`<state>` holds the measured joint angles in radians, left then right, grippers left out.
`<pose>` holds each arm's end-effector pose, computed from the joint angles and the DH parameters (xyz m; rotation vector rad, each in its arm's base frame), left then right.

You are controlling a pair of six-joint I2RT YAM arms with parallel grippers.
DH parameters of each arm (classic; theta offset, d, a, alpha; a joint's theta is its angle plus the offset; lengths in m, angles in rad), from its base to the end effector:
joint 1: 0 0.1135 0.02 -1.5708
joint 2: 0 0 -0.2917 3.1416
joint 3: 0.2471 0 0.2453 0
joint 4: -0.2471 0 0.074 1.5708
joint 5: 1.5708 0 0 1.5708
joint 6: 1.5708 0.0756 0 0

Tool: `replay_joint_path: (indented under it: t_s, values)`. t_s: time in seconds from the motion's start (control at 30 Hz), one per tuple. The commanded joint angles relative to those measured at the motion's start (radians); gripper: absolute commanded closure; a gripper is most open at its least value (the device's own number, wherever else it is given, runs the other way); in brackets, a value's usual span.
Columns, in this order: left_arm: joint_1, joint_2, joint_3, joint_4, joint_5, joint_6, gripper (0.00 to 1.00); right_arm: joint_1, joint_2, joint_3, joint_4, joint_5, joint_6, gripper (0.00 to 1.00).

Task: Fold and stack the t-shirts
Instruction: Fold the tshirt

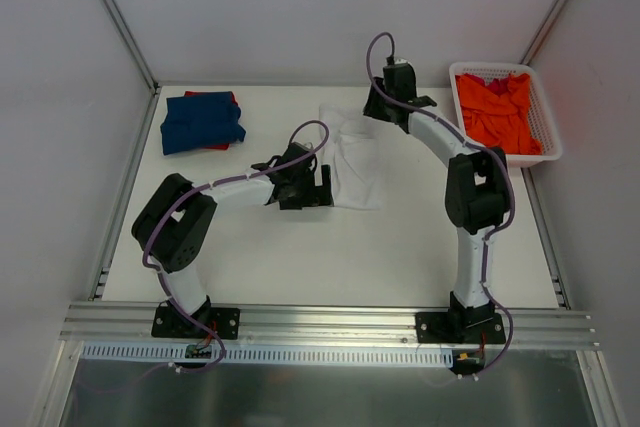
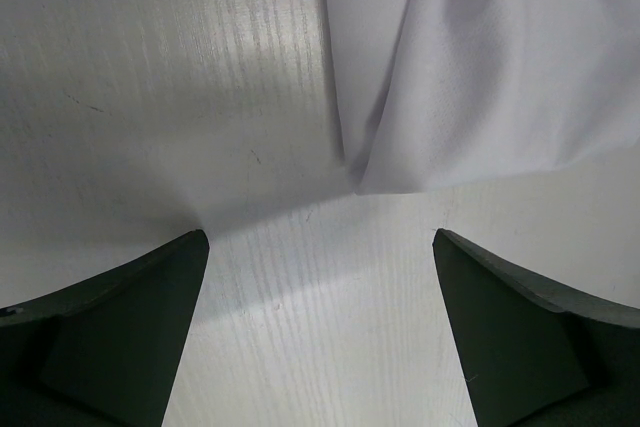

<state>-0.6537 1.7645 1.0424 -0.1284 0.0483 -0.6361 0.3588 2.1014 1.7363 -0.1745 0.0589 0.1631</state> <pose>0.3097 -0.2418 0.1752 0.0452 2.5236 -0.6200 0.5067 0.1853 0.2594 -0.1718 2.1124 0.2495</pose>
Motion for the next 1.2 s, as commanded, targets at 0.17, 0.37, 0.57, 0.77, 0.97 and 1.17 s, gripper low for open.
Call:
replay_joint_path:
  t_s: [0.17,0.37,0.57,0.77,0.97,1.17]
  values:
    - [-0.004,-0.014,-0.036,-0.089,-0.005,0.010,0.01,-0.092,-0.136,-0.064,-0.085,0.025,-0.020,0.57]
    - [-0.004,-0.014,-0.018,-0.076,0.024,0.024,0.01,-0.090,-0.308,-0.305,-0.059,0.015,-0.008,0.56]
    - [-0.003,-0.027,-0.027,-0.022,0.053,0.035,0.01,-0.069,-0.512,-0.553,-0.049,-0.014,-0.002,0.51]
    - [0.009,-0.033,-0.087,0.117,0.122,0.006,0.01,-0.034,-0.644,-0.722,-0.072,-0.048,-0.007,0.44]
    - [0.034,-0.016,-0.122,0.222,0.167,-0.023,0.01,-0.023,-0.718,-0.886,-0.007,-0.129,0.030,0.42]
    - [0.042,0.000,-0.122,0.250,0.153,-0.022,0.01,-0.009,-0.712,-0.991,0.082,-0.178,0.073,0.41]
